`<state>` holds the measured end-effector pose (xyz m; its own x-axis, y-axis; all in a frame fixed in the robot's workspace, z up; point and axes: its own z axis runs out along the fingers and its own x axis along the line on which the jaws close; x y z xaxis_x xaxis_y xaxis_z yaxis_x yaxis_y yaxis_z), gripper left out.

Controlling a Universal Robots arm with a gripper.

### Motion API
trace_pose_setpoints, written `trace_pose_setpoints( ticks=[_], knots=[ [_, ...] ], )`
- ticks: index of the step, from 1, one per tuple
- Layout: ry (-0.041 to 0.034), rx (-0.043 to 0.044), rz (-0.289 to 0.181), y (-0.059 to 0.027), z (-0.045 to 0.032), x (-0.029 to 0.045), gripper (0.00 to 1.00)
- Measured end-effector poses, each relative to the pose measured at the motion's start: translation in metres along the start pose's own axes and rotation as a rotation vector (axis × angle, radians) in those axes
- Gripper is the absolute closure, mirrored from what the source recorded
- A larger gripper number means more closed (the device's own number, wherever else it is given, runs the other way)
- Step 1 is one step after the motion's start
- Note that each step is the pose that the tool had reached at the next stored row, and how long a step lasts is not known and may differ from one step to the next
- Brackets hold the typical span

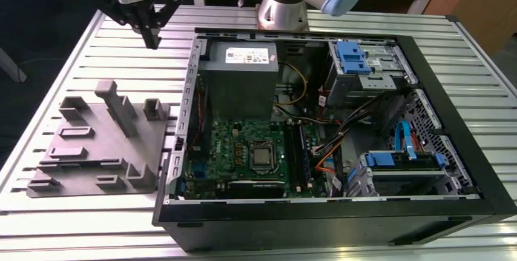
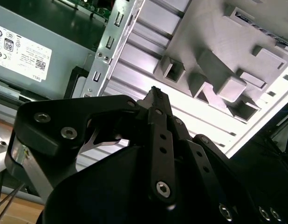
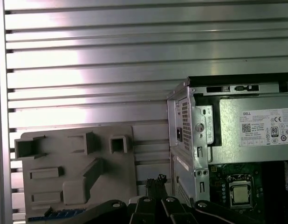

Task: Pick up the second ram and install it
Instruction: 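Reach for the second ram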

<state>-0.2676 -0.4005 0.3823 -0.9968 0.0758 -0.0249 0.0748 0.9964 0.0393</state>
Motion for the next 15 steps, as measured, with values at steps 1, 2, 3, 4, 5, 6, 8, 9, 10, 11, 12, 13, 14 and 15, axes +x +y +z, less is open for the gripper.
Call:
trace_pose_setpoints(
  ticks=[1,2,3,4,5,6,8,9,10,11,12,13,14,15],
  knots=[
    [0.0,0.0,0.0,-0.0002,0.0001,0.0014,0.93],
    [0.0,0.0,0.0,-0.0003,0.0001,0.0027,0.93],
    [0.0001,0.0001,0.0,-0.0005,0.0002,0.004,0.93],
    [0.0001,0.0001,0.0,-0.0006,0.0003,0.0051,0.93],
    [0.0001,0.0001,0.0,-0.0007,0.0004,0.0058,0.93],
    [0.0001,0.0001,0.0,-0.0008,0.0004,0.0065,0.93],
    [0.0001,0.0001,0.0,-0.001,0.0006,0.0083,0.93],
    [0.0001,0.0001,0.0,-0.0012,0.0007,0.0094,0.93],
    [0.0,0.0001,0.0,-0.0013,0.0008,0.0105,0.93],
    [0.0,0.0001,0.0,-0.0015,0.0009,0.0116,0.93],
    [0.0001,0.0001,0.0,-0.0016,0.001,0.0128,0.93],
    [0.0001,0.0001,0.0,-0.0018,0.0011,0.014,0.93],
    [0.0001,0.0001,0.0,-0.0019,0.0012,0.0152,0.93],
    [0.0,0.0001,0.0,-0.002,0.0014,0.0164,0.93]
  ],
)
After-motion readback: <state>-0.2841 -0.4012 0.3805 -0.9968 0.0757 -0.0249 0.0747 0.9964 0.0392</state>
